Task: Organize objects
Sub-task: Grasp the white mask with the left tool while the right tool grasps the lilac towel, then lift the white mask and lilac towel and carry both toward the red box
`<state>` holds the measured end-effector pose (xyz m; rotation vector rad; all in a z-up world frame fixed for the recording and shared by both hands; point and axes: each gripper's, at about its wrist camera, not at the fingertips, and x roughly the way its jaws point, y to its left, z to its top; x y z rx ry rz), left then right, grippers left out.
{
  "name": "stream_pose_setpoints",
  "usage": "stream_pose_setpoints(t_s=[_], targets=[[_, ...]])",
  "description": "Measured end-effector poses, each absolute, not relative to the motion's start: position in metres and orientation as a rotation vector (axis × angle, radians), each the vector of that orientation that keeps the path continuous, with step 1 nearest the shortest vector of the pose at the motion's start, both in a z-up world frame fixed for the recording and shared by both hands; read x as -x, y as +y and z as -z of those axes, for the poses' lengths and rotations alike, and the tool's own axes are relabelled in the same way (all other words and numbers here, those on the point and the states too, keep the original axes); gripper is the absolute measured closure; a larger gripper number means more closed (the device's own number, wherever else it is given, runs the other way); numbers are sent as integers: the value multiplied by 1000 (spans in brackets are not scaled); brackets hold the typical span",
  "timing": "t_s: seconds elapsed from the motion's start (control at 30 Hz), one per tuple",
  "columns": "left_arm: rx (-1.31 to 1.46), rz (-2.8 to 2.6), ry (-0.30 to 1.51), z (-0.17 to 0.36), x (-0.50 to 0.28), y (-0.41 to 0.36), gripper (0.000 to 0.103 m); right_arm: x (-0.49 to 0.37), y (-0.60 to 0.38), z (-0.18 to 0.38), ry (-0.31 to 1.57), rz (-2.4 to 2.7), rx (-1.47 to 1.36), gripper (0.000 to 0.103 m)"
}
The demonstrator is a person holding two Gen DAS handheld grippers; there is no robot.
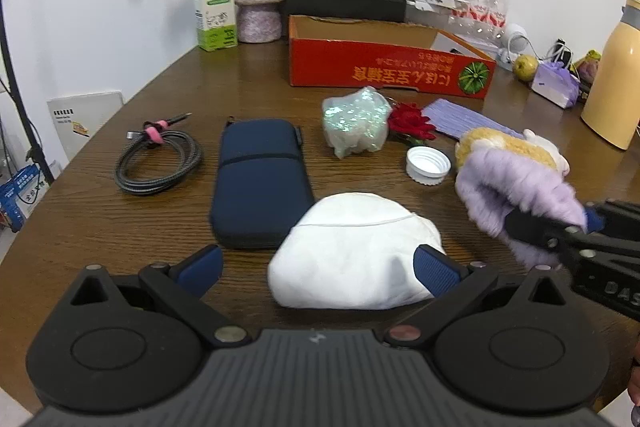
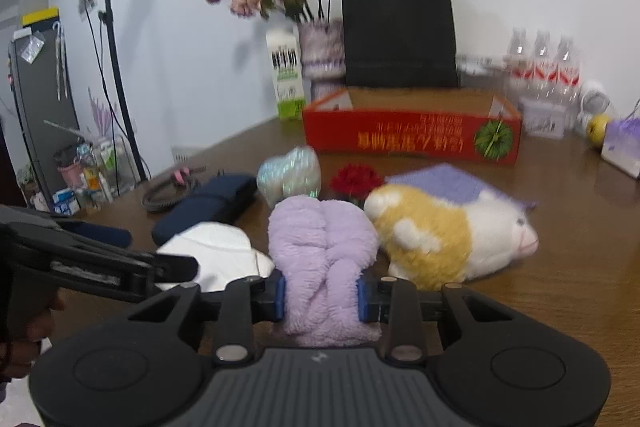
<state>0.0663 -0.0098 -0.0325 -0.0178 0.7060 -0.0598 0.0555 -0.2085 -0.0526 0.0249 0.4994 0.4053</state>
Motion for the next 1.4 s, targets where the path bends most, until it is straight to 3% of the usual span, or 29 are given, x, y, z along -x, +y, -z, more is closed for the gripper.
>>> stream_pose_setpoints(t_s=[0.73, 1.4], targets=[[6, 78, 829, 50, -99, -46, 0, -40, -247, 52, 420, -335, -102, 73], [-24, 66, 793, 57, -102, -60, 0, -34, -258, 58, 407, -313, -147, 72]])
